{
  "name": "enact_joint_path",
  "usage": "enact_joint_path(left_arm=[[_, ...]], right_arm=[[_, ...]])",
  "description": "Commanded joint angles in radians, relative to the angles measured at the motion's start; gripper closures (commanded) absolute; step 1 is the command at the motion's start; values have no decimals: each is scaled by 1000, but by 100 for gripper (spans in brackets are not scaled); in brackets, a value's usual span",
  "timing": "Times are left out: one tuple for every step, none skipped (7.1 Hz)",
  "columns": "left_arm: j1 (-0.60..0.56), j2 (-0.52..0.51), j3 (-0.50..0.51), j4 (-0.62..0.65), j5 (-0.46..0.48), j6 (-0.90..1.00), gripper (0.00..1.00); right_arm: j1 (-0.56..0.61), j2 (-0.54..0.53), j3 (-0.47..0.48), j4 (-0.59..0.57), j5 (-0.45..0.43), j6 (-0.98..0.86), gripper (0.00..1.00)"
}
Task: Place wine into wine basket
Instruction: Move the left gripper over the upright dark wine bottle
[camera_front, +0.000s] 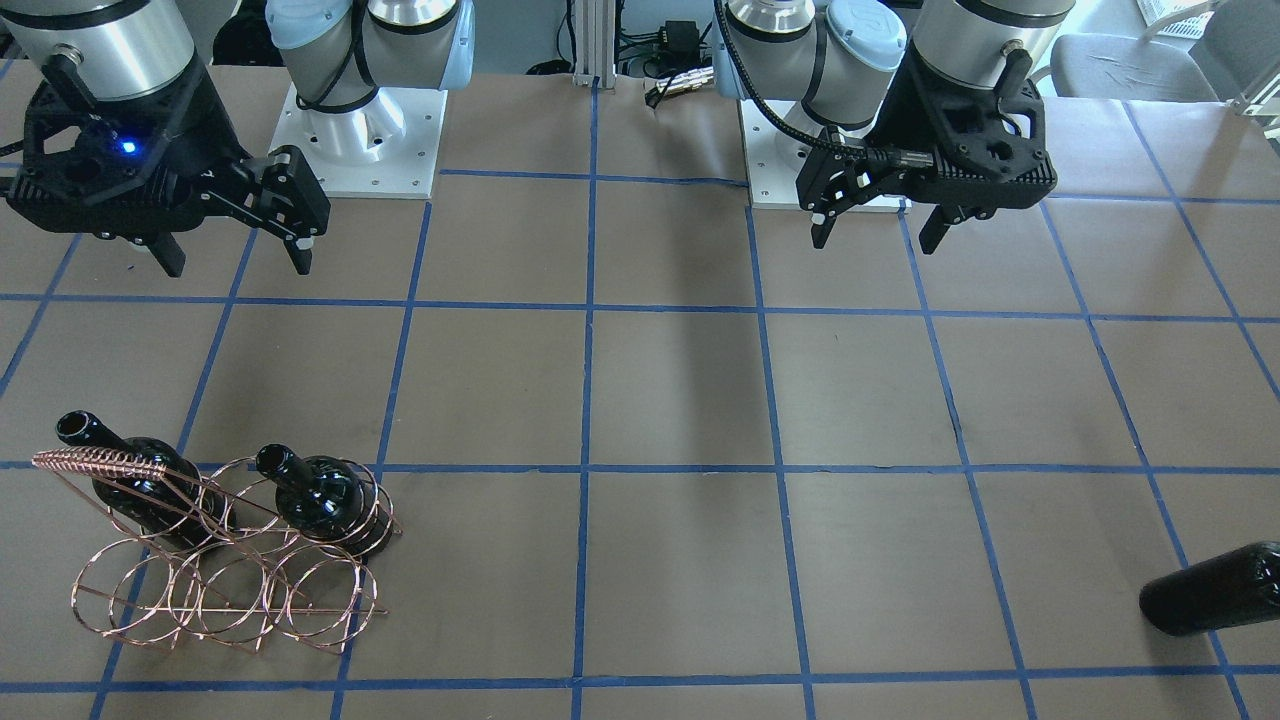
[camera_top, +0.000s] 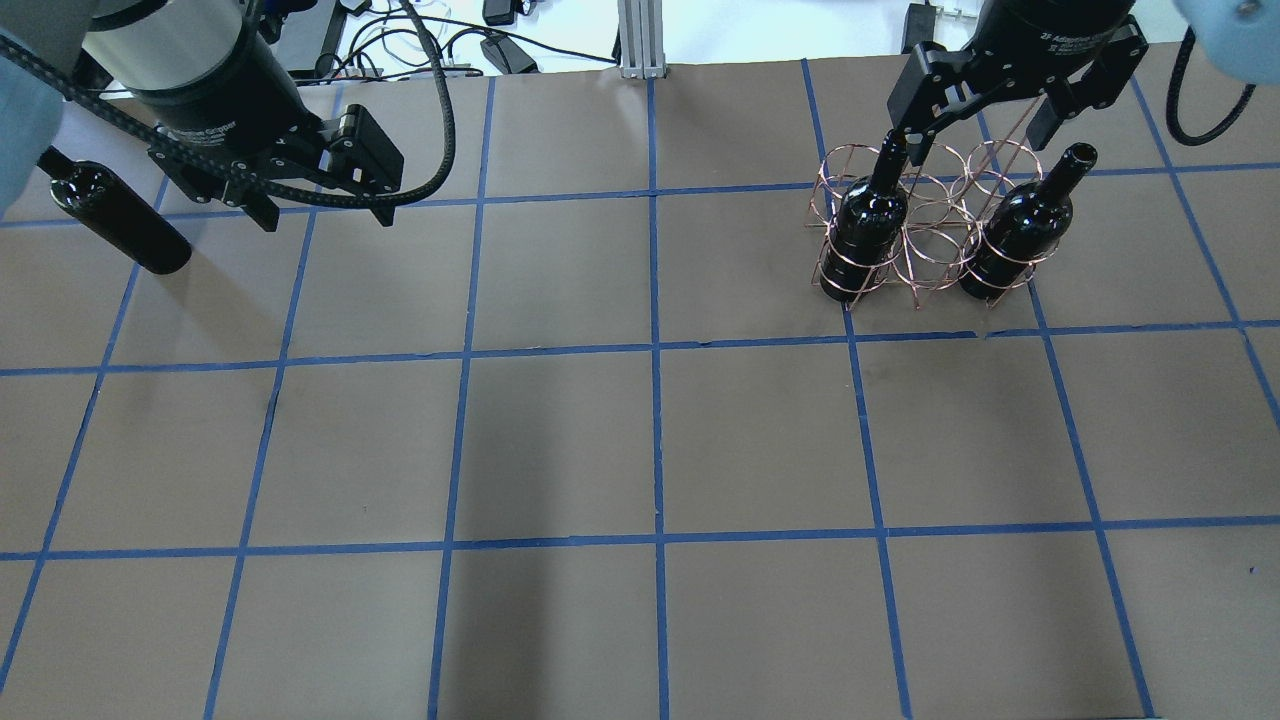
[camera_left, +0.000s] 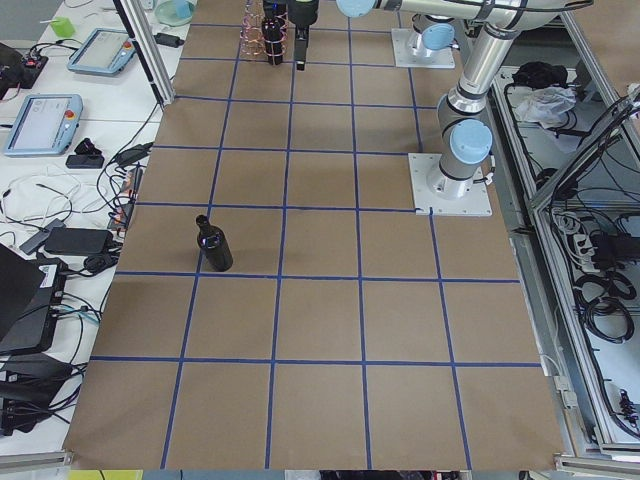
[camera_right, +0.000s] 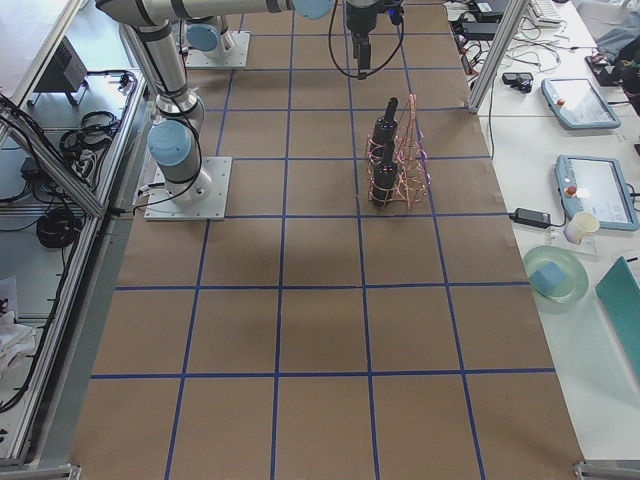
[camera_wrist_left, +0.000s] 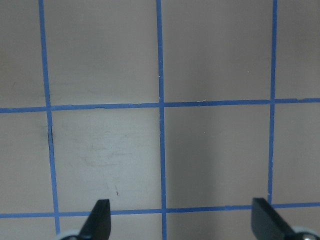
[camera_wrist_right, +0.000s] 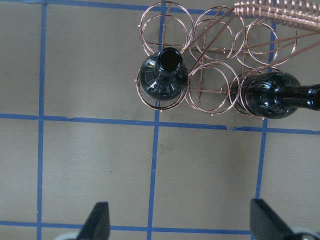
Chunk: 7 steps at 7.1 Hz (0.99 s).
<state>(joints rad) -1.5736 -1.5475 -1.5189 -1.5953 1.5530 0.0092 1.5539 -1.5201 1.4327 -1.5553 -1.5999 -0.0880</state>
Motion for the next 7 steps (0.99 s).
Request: enact_joint_path(left_arm=[[1,1,-4,1,-1,2,0],[1,0,-4,5,-7,0,0],[1,0,-4,6,-5,0,0],[1,0,-3,3,1,2,0],[3,0,-4,6,-1,2,0],[15,0,-3,11,1,3,0],[17,1,-3,5,2,3,0]], right_arm=[[0,1,0,0,-2,1,0],[-2,1,0,1,-2,-1,0],[-2,0,0,1,-3,-1,0],[-2,0,0,1,-5,-1,0],[-2,0,0,1,-5,-1,0],[-2,0,0,1,-6,-2,0],[-2,1,0,-3,-2,-6,0]])
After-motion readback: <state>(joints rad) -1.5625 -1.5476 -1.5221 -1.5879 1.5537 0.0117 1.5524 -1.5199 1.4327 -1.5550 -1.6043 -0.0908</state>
